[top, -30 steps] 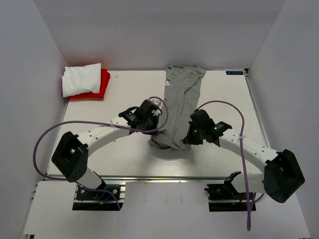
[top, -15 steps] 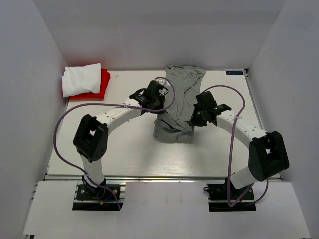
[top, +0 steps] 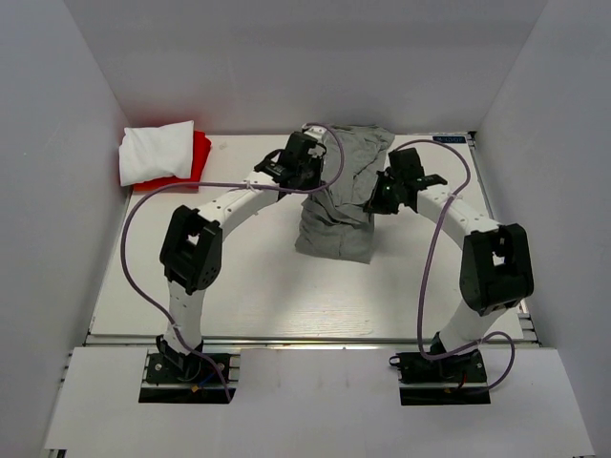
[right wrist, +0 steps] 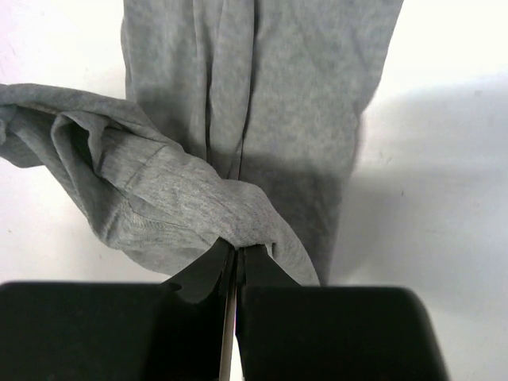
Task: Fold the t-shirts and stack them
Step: Fold the folded rectangular tshirt in 1/3 of the way
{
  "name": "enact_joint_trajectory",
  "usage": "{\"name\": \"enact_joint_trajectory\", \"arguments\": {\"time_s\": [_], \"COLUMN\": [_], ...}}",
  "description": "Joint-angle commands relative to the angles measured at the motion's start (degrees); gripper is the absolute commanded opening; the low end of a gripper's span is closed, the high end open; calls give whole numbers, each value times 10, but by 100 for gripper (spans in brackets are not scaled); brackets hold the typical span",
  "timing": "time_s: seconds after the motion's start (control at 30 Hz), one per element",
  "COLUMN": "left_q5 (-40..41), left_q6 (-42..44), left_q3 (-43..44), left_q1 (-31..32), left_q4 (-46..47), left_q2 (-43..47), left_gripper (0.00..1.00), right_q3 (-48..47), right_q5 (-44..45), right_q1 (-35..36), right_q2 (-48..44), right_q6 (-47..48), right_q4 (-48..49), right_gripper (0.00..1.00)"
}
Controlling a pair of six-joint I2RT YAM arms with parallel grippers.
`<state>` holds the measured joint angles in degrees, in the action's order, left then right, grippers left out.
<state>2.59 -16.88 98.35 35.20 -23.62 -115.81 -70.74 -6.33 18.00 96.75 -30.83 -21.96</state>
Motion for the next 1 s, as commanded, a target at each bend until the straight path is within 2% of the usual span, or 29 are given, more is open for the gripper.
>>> {"name": "enact_joint_trajectory", "arguments": {"time_s": [0.0,0.43,0.83,0.97], "left_q5": [-4,-81,-76,-101], "left_q6": [32,61,56,44], "left_q3": [31,86,107,113], "left_q1": [-12,-39,-61,-66], "left_q4": [46,126,190,206], "left_q2": [-2,-71,-144,-165], "left_gripper": [0,0,0,0], "right_q3": [-43,-107,-169,-184], "right_q5": [-25,-62,-65,-76], "right_q1": [-16,-64,-89,-98], "right_q2": [12,81,171,198], "right_q6": [16,21,19,17], "right_q4": [26,38,74,93], "right_gripper": [0,0,0,0]}}
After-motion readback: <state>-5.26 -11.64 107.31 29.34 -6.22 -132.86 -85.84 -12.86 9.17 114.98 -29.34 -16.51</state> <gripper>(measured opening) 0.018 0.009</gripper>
